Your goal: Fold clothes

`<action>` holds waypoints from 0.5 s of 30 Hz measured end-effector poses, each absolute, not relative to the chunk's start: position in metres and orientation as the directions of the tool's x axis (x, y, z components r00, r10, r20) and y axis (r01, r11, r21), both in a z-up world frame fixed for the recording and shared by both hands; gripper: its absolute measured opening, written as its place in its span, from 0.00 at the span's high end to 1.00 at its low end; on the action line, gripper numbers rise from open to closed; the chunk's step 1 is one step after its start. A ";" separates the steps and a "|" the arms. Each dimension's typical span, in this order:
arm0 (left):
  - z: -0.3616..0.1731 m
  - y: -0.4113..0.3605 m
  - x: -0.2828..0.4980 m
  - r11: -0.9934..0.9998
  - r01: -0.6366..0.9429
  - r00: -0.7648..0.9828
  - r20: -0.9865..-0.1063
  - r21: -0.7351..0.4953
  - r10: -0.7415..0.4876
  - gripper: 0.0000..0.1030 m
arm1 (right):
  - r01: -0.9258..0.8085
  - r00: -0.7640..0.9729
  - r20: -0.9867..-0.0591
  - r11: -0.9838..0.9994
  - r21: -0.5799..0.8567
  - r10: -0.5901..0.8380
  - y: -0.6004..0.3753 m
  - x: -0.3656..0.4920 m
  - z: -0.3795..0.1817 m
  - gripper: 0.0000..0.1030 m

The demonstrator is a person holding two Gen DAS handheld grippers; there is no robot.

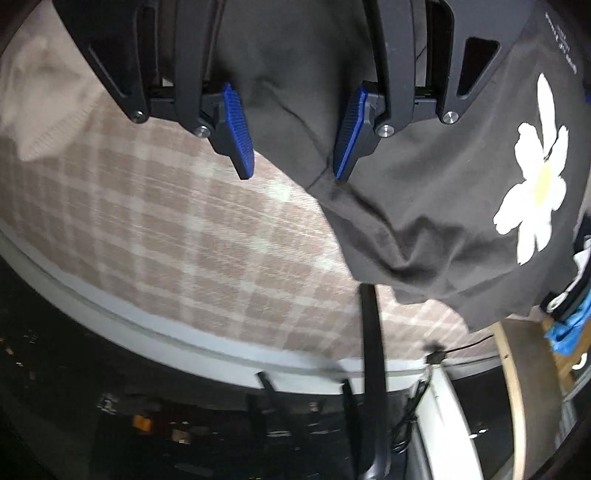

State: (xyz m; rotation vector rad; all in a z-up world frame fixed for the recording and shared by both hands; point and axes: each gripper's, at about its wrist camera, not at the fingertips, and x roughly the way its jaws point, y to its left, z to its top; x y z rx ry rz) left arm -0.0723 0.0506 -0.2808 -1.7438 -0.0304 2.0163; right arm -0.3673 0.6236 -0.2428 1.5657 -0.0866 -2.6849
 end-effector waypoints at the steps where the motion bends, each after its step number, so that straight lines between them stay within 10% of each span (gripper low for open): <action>1: -0.281 0.050 -0.072 -0.891 -0.328 -0.077 -0.931 -0.315 0.358 0.82 | 0.013 -0.497 -0.865 -0.997 0.073 -0.070 0.623 -0.366 -0.242 0.88; 10: -0.279 0.052 -0.074 -0.897 -0.314 -0.072 -0.934 -0.311 0.349 0.77 | -0.063 -0.560 -0.829 -0.996 0.056 -0.011 0.636 -0.355 -0.227 0.94; 15: -0.277 0.059 -0.071 -0.892 -0.349 -0.068 -0.942 -0.286 0.328 0.71 | -0.047 -0.537 -0.839 -0.997 -0.068 0.083 0.610 -0.349 -0.224 0.70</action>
